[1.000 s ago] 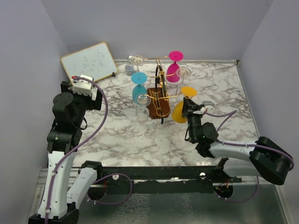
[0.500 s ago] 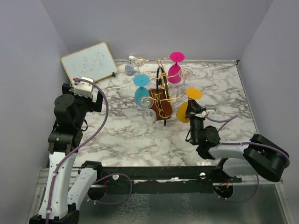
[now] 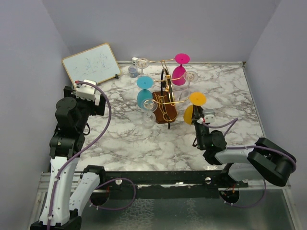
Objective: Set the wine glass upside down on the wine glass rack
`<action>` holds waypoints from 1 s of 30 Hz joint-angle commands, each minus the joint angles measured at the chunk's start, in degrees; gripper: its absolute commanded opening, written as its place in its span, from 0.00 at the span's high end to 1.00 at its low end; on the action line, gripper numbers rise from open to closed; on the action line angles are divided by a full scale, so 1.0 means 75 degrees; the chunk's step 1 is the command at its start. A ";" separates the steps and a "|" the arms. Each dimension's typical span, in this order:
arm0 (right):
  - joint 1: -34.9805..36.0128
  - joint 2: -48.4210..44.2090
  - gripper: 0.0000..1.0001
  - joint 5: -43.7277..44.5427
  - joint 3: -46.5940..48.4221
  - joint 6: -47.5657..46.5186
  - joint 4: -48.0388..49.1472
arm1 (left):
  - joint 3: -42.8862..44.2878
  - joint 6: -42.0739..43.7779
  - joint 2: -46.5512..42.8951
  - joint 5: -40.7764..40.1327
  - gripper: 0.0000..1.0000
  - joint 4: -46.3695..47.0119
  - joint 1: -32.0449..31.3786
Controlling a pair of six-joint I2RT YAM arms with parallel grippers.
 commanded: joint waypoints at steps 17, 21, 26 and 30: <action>0.0090 -0.0499 0.99 -0.2264 -0.0672 0.0326 0.1122 | -0.0053 0.0083 -0.0052 0.0066 0.01 0.0160 0.0046; 0.0089 -0.0789 0.99 -0.2444 -0.0785 0.0434 0.0830 | -0.0050 0.0080 -0.0038 0.0061 0.01 0.0146 0.0059; 0.0095 -0.1014 0.99 -0.2427 -0.0935 0.0471 0.0774 | -0.0062 0.0089 -0.0038 0.0073 0.01 0.0159 0.0067; 0.0090 -0.1164 0.99 -0.2191 -0.1040 0.0518 0.0804 | -0.0081 0.0076 -0.0033 0.0076 0.01 0.0153 0.0078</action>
